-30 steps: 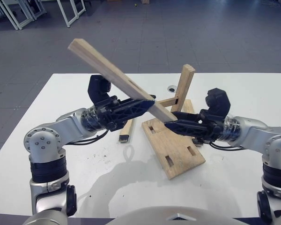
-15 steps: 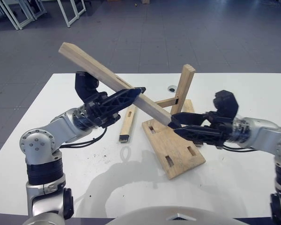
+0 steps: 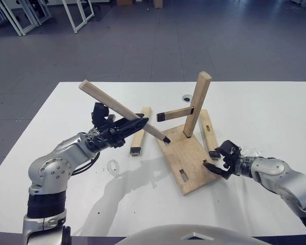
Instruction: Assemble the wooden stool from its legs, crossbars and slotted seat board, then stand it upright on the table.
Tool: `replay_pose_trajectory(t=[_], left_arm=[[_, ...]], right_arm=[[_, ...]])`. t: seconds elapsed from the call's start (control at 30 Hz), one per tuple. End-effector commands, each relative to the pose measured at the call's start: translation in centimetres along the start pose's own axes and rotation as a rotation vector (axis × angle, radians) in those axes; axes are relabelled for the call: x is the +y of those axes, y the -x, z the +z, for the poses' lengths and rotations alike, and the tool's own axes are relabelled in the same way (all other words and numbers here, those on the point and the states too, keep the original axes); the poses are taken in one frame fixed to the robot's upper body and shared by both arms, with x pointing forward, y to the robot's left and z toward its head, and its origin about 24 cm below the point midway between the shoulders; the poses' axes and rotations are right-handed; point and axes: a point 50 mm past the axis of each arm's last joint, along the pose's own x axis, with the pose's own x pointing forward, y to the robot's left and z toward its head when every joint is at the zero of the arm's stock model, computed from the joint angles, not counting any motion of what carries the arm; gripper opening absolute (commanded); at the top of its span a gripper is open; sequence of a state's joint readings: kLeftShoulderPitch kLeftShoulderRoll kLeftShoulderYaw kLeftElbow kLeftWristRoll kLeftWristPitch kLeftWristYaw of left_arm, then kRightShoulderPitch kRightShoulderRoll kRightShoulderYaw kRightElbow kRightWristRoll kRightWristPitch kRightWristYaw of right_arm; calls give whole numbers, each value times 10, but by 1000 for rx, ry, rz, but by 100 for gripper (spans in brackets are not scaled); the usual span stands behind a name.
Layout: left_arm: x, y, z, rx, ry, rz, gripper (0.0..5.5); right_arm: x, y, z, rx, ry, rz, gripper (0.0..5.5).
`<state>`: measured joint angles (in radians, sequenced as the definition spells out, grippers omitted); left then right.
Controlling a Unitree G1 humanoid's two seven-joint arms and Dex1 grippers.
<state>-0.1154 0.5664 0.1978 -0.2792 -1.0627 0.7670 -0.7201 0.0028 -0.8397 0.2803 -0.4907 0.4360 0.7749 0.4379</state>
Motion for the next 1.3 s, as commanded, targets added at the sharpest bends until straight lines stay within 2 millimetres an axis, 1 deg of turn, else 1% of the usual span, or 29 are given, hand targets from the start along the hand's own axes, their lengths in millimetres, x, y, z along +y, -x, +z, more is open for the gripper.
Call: replay_pose_trajectory(t=[0.03, 0.13, 0.2, 0.27, 0.37, 0.43, 0.57, 0.67, 0.8, 0.87, 1.03, 1.1, 1.2, 1.3], left_arm=[[4, -3, -4, 29, -89, 26, 205], [5, -1, -10, 40, -99, 32, 205], [5, 0, -11, 37, -96, 36, 205], [5, 1, -12, 24, -95, 40, 205], [9, -2, -17, 50, -127, 56, 205], [8, -6, -18, 54, -133, 31, 205], [6, -10, -30, 134, -156, -2, 205], [7, -3, -41, 187, -165, 47, 205], [3, 9, -42, 173, -158, 99, 205], [2, 11, -44, 160, -156, 124, 205], [-14, 2, -56, 162, -135, 115, 205], [-17, 1, -61, 165, -121, 111, 205], [-16, 1, -67, 189, -119, 126, 205], [-7, 7, -72, 222, -130, 170, 205]], right_arm=[[-6, 2, -29, 155, -13, -44, 407], [-23, 7, -27, 153, -4, -96, 407], [-29, 9, -26, 151, 0, -110, 407], [-25, 9, -26, 157, 20, -83, 407], [-8, 5, -24, 150, 58, 31, 407], [-2, 3, -23, 154, 99, 89, 407], [-18, 2, -17, 146, 130, 45, 407], [-22, 3, -17, 142, 134, 30, 407], [-17, 5, -23, 148, 115, 27, 407], [-14, 5, -25, 148, 102, 27, 407], [-12, 5, -25, 143, 91, 20, 407], [-12, 5, -25, 143, 91, 18, 407], [-12, 4, -25, 144, 94, 19, 407], [-12, 5, -24, 143, 95, 17, 407]])
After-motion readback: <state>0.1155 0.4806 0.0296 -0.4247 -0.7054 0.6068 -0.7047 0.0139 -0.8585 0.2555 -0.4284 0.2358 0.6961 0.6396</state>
